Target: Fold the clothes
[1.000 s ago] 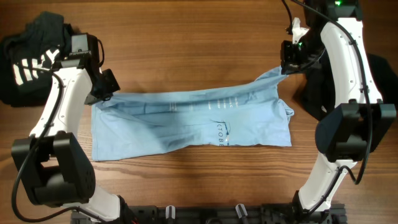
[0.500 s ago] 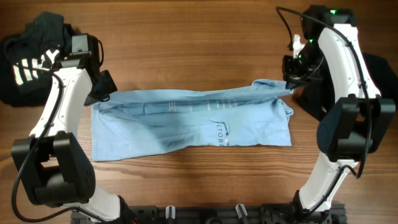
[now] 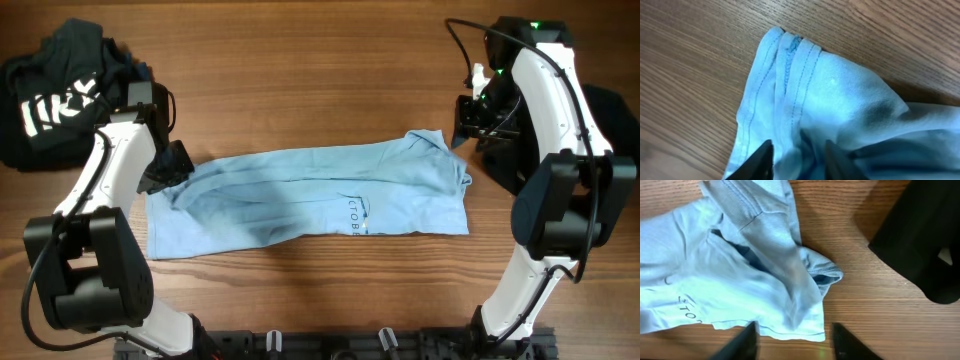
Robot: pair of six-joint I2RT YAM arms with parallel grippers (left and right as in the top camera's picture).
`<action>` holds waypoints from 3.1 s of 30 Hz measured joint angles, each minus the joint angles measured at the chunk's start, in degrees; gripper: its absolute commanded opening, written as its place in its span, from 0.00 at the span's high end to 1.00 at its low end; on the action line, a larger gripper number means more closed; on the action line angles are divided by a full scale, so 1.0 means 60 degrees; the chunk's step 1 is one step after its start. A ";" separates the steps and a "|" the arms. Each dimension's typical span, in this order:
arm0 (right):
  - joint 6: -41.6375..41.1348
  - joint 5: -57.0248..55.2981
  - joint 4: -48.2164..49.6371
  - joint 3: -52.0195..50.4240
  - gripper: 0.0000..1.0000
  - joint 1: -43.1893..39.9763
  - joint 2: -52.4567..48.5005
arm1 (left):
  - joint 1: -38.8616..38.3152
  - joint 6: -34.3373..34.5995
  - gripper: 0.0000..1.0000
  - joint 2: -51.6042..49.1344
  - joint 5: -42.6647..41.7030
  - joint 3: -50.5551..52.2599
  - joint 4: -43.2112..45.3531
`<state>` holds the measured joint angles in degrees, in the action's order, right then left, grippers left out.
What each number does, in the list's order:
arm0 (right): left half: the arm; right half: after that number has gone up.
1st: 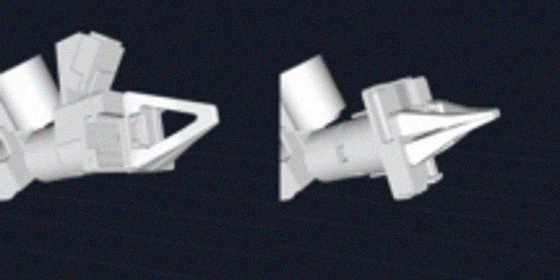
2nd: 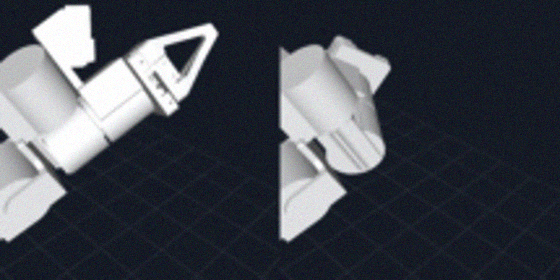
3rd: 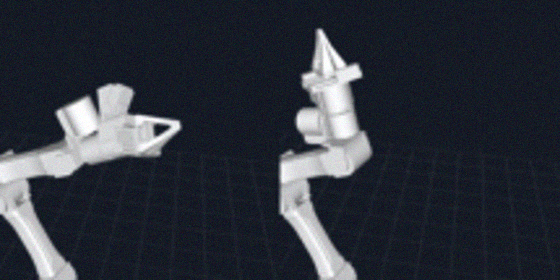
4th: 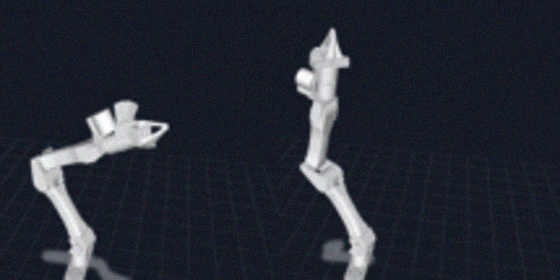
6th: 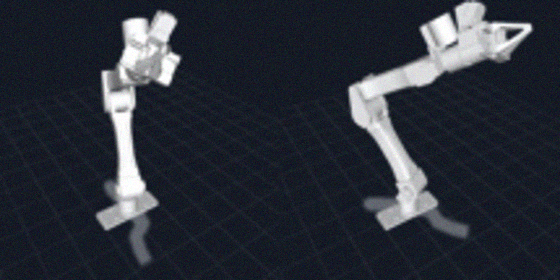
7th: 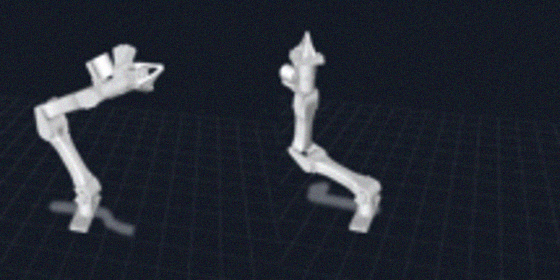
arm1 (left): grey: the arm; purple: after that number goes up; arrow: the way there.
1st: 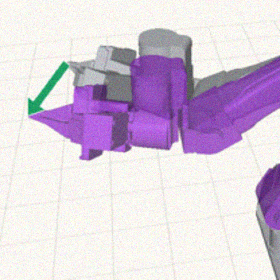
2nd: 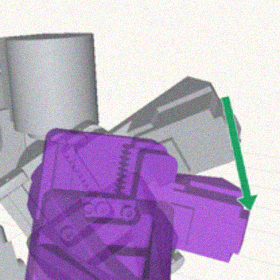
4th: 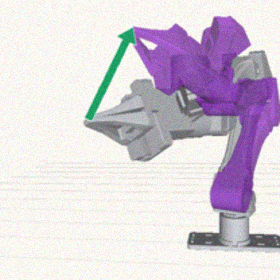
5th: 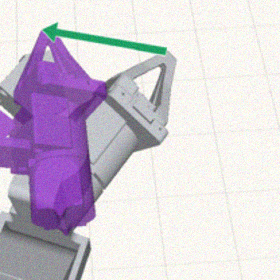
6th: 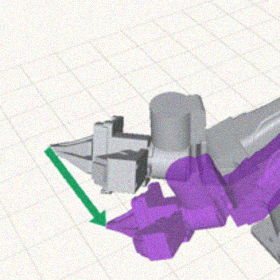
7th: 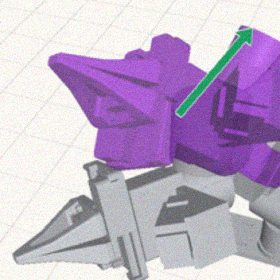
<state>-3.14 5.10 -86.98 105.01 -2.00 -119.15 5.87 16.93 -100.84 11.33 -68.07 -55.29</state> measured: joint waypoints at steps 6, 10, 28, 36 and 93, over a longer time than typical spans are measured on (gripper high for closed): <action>0.0000 -0.0011 0.0160 0.0000 0.43 0.0000 0.0000 | 0.0000 0.0011 0.54 0.0000 0.0036 0.0000 0.0069; 0.0000 -0.0011 0.0437 0.0000 0.44 0.0000 0.0000 | 0.0000 0.0000 0.49 0.0000 0.0368 0.0000 0.0222; 0.1566 0.1851 0.1246 0.0000 0.54 0.0594 0.0000 | 0.0015 -0.0007 0.51 0.0000 -0.0069 0.0000 0.0772; 0.0586 0.0976 0.1672 -0.0240 0.74 0.0925 0.0000 | 0.0015 -0.0007 0.60 0.0000 -0.0412 0.0000 0.0801; 0.0492 -0.1854 0.7016 -0.2728 0.96 0.1239 0.0000 | 0.0015 -0.0007 0.59 0.0000 -0.0656 0.0000 0.1585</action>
<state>-0.19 -6.02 -44.88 88.64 5.43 -119.15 5.96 16.88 -100.84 7.40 -68.07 -45.78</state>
